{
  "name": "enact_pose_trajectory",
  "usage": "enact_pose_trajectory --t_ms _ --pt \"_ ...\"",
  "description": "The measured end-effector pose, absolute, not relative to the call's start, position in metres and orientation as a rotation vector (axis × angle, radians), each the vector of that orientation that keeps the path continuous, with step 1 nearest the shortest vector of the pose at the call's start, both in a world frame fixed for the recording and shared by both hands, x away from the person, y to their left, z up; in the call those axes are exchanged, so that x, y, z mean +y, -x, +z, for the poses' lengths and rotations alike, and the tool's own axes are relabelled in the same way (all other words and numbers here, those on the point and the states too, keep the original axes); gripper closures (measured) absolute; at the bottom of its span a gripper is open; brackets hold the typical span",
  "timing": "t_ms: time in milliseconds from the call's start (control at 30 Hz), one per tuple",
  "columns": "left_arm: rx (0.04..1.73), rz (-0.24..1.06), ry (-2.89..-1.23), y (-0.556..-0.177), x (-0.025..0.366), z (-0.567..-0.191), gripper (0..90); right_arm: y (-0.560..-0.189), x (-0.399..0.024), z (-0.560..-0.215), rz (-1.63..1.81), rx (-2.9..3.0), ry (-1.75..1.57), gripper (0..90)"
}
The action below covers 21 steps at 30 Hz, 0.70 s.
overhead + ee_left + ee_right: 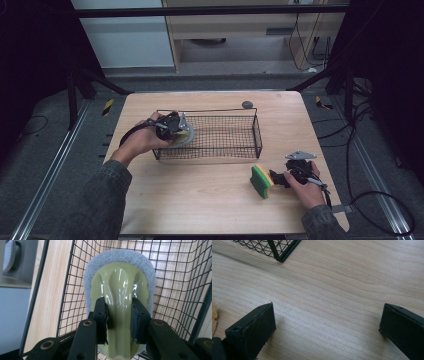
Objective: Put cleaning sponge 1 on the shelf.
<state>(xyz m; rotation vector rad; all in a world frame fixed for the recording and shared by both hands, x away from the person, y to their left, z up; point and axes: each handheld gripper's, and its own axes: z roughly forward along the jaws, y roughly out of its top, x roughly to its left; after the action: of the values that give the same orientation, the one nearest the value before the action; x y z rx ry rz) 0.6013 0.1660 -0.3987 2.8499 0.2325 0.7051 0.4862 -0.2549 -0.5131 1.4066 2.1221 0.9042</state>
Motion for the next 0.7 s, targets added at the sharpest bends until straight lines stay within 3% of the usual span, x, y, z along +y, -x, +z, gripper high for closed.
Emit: enact_pose_trajectory --t_ms 700 --pt "0.266 0.642 -2.855 -0.609 0.165 -0.412 69.6 -0.486 -0.255 -0.513 0.904 2.122 -1.407 0.4"
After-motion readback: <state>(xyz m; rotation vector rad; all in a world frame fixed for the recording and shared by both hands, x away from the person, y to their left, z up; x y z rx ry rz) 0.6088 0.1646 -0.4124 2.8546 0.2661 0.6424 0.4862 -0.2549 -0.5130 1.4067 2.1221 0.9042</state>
